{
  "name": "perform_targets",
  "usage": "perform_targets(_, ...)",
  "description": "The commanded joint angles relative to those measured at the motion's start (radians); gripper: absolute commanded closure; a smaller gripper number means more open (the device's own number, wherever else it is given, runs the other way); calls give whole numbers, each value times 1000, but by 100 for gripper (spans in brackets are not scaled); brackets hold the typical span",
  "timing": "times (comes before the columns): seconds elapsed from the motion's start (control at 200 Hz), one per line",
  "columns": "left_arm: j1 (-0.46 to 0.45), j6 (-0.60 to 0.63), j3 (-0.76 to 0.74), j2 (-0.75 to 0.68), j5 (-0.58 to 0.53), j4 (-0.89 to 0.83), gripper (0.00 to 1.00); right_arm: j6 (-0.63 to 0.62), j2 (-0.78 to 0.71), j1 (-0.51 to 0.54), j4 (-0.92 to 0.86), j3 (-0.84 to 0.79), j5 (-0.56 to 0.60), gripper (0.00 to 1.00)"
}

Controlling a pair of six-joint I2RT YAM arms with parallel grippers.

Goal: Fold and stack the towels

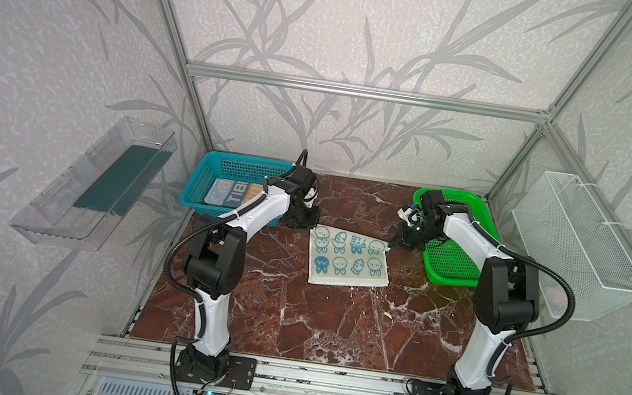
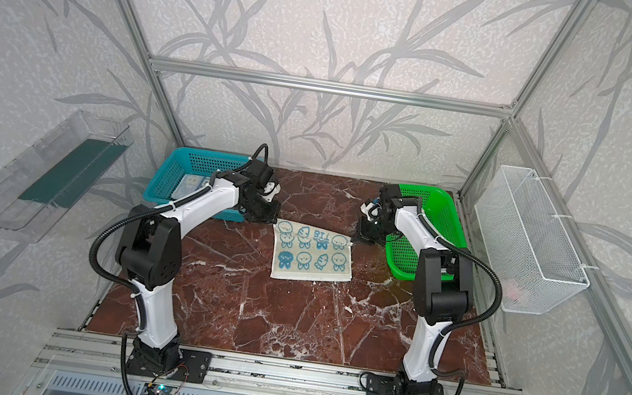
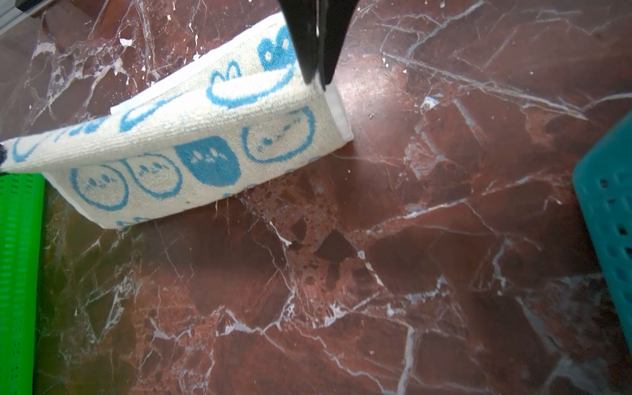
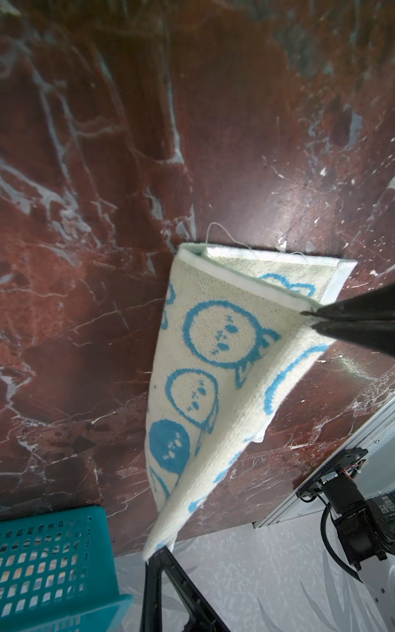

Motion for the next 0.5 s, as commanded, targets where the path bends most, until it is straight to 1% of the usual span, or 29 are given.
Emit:
perform_targets(0.0, -6, -37, -79, -67, -7, 37, 100, 13, -58, -5, 23, -56, 14, 100)
perform_targets(0.295, -38, -113, -282, -194, 4, 113, 100, 15, -89, -5, 46, -145, 32, 100)
perform_targets(0.495, -62, -158, -378, -242, 22, 160, 100, 18, -96, -5, 54, -183, 53, 100)
